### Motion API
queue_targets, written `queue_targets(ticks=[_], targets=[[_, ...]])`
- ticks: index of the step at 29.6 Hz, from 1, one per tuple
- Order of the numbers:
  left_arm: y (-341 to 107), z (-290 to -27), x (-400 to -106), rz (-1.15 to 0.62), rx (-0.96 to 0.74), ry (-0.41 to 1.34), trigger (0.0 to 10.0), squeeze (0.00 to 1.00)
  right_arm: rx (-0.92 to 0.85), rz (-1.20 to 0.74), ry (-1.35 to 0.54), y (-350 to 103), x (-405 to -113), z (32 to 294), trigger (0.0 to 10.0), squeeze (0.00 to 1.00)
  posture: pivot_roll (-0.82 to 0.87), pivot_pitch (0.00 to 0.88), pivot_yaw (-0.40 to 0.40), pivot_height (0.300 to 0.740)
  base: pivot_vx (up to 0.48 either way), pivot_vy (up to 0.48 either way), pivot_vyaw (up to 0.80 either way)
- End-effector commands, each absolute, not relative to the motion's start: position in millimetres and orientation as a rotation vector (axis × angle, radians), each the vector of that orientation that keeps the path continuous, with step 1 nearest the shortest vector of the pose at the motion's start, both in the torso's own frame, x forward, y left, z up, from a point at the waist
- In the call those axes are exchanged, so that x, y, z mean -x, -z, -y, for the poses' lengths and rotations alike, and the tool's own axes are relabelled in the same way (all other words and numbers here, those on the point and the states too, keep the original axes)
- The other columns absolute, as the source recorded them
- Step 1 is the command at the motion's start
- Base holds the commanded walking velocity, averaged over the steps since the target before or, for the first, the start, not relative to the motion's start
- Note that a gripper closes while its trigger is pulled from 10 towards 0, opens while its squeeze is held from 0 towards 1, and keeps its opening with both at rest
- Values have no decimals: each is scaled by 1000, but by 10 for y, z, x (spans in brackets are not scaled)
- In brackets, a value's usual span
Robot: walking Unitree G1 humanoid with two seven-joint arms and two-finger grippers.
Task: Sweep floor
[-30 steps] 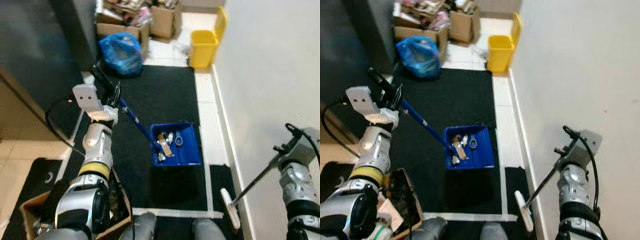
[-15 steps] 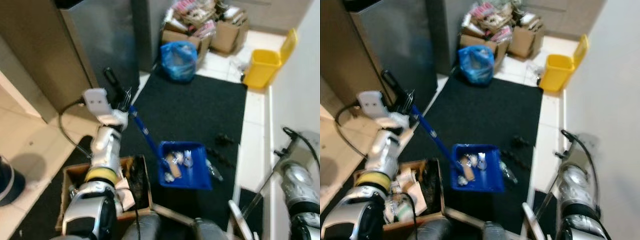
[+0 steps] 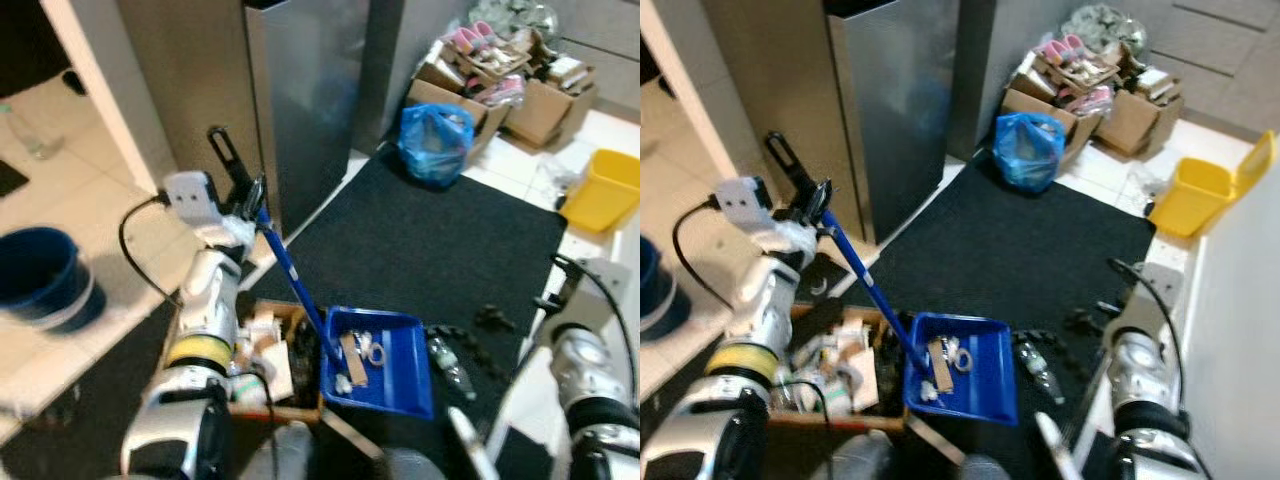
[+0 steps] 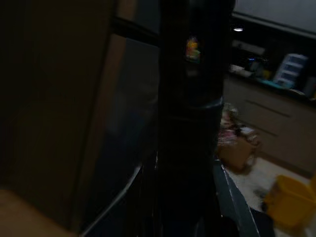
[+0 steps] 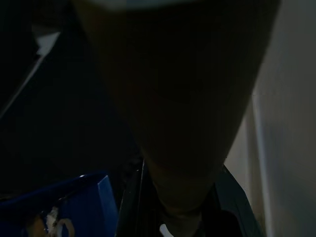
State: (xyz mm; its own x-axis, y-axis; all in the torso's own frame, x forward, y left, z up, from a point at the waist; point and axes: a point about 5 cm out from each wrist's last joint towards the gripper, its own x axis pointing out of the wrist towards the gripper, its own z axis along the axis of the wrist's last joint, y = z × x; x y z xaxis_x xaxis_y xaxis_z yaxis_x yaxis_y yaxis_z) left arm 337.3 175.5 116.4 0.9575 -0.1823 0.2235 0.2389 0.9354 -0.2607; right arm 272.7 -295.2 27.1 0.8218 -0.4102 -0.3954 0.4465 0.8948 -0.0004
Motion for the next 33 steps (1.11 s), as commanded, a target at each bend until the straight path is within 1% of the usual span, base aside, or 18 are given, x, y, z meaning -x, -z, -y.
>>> queue_targets(ticks=[1, 9, 19, 33], targets=[[-1232, -1715, -3376, 228, 316, 222, 10000, 0, -113, -348, 434, -345, -2792, 2931, 10000, 0, 82, 0, -53, 740, 0, 0, 763], [-1276, -1755, -3380, 228, 320, 216, 10000, 0, -112, -353, 426, -328, -2789, 2924, 10000, 0, 84, 0, -50, 740, 0, 0, 765], [-1399, -1870, -3402, 242, 295, 193, 10000, 0, -103, -358, 404, -331, -2815, 2903, 10000, 0, 87, 0, -51, 740, 0, 0, 768], [-1641, -2009, -3365, 306, 282, 165, 10000, 0, -99, -365, 403, -325, -2818, 2911, 10000, 0, 106, 0, -56, 740, 0, 0, 766]])
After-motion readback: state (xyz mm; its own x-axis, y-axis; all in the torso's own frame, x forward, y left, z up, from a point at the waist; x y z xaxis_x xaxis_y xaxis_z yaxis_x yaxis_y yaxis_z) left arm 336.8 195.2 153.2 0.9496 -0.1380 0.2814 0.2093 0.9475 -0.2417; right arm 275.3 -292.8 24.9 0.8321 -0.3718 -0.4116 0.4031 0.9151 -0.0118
